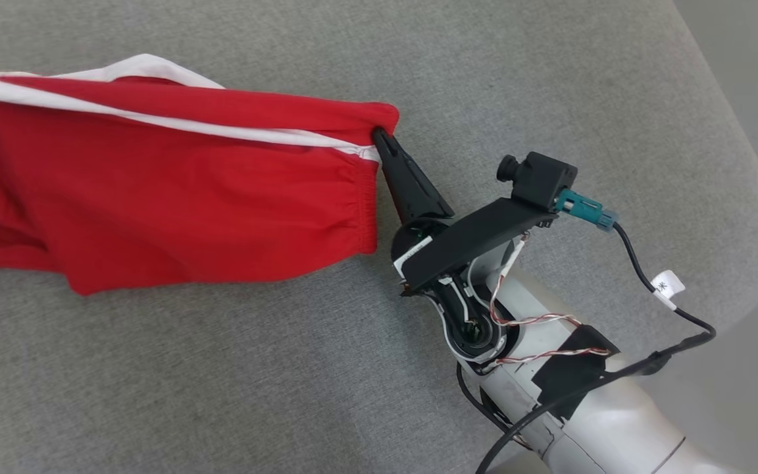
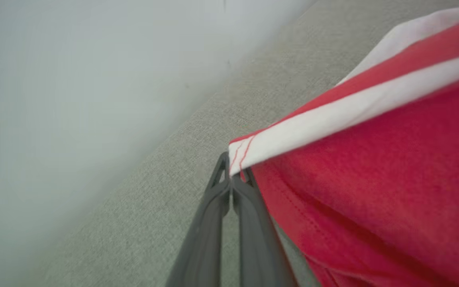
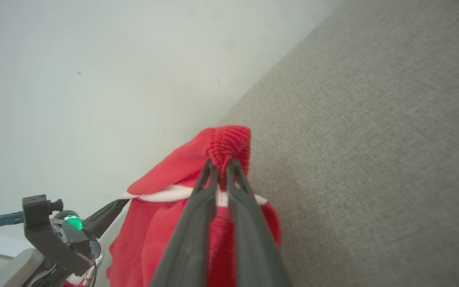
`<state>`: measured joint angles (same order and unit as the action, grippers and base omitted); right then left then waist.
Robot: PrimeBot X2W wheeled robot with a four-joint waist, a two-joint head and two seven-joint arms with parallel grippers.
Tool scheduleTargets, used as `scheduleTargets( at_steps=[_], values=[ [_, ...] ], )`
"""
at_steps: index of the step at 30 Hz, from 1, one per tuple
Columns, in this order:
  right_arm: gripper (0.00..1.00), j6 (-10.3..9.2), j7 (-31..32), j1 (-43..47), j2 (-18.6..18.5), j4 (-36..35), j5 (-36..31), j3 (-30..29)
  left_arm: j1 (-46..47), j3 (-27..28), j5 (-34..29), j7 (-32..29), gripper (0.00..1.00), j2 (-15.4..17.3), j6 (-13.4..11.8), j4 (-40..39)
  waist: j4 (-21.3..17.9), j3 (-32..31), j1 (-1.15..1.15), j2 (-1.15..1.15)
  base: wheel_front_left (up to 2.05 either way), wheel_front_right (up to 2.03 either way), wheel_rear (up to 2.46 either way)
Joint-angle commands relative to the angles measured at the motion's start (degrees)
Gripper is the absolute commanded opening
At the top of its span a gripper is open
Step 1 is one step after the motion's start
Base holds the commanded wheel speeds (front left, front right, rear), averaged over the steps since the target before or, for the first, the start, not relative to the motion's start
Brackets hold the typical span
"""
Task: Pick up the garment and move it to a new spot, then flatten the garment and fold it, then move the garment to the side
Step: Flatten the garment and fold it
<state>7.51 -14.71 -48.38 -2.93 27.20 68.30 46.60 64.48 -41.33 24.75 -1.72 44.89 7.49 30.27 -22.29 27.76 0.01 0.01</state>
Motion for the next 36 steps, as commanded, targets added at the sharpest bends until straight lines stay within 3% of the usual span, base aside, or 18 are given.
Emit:
scheduleTargets(
  at_steps=[1,3,4,5,6,7,8,16,21,32,36],
  values=[
    [0.0,-0.03,-0.5,-0.8,0.1,-0.1,1.1,0.8,1.2,-1.2,0.7,0.6,0.0,0.6,-0.1,1.6,-0.6,0.3,-0.01,-0.01,0.0,0.0,0.0],
    [0.0,-0.03,-0.6,-1.2,0.1,0.1,1.7,1.5,2.0,-2.8,1.4,1.4,0.0,0.1,-0.1,2.9,-0.6,0.1,-0.01,-0.01,0.0,0.0,0.0],
    [0.13,-0.03,-0.6,-1.4,0.1,0.3,1.9,1.9,2.1,-3.6,1.8,1.8,0.0,-0.2,-0.1,3.7,-0.5,-0.1,-0.01,-0.01,0.0,0.0,0.0],
    [0.42,-0.03,-0.6,-1.5,0.1,0.6,2.0,2.0,2.5,-4.1,2.3,2.3,0.22,-0.3,-0.1,4.5,-0.4,-0.3,-0.01,-0.01,0.0,0.0,0.0],
    [0.67,-0.03,-0.7,-1.5,0.1,0.7,2.0,1.9,2.8,-4.6,2.6,2.8,0.63,-0.4,-0.1,5.1,-0.3,-0.6,-0.01,-0.01,0.0,0.0,0.0],
    [0.67,-0.03,-0.7,-1.5,0.1,0.7,2.0,1.9,2.8,-4.6,2.6,2.8,0.63,-0.4,-0.1,5.1,-0.3,-0.6,-0.01,-0.01,0.0,0.0,0.0],
    [1.0,-0.03,-0.6,-1.4,0.1,0.7,1.9,1.6,2.7,-5.1,3.0,3.4,1.0,-0.6,-0.1,5.8,-0.1,-0.8,-0.01,-0.01,0.0,0.0,0.0],
    [1.0,-0.03,-0.6,1.9,-0.7,2.3,-5.9,-2.6,0.2,-6.3,5.4,9.2,1.0,-2.6,-0.1,8.6,2.1,-4.2,-0.01,-0.01,0.0,0.0,0.0],
    [1.0,-0.03,-0.6,5.9,-1.8,-0.5,-12.3,-7.3,-3.0,-5.1,7.3,13.4,1.0,-4.0,-1.1,9.0,3.4,-6.8,-0.01,-0.01,0.0,0.0,0.0],
    [1.0,-0.02,-0.6,18.6,-2.2,-13.3,-33.3,-19.0,-13.4,2.5,10.0,16.9,1.0,-6.2,-9.2,-0.6,5.9,-11.9,-0.01,-0.01,0.0,0.0,0.0],
    [1.0,-0.02,-0.6,23.2,-1.5,-17.4,-37.5,-22.1,-18.4,6.3,8.7,16.9,1.0,-7.2,-11.3,-5.8,6.8,-12.9,-0.01,-0.01,0.0,0.0,0.0]
  ],
)
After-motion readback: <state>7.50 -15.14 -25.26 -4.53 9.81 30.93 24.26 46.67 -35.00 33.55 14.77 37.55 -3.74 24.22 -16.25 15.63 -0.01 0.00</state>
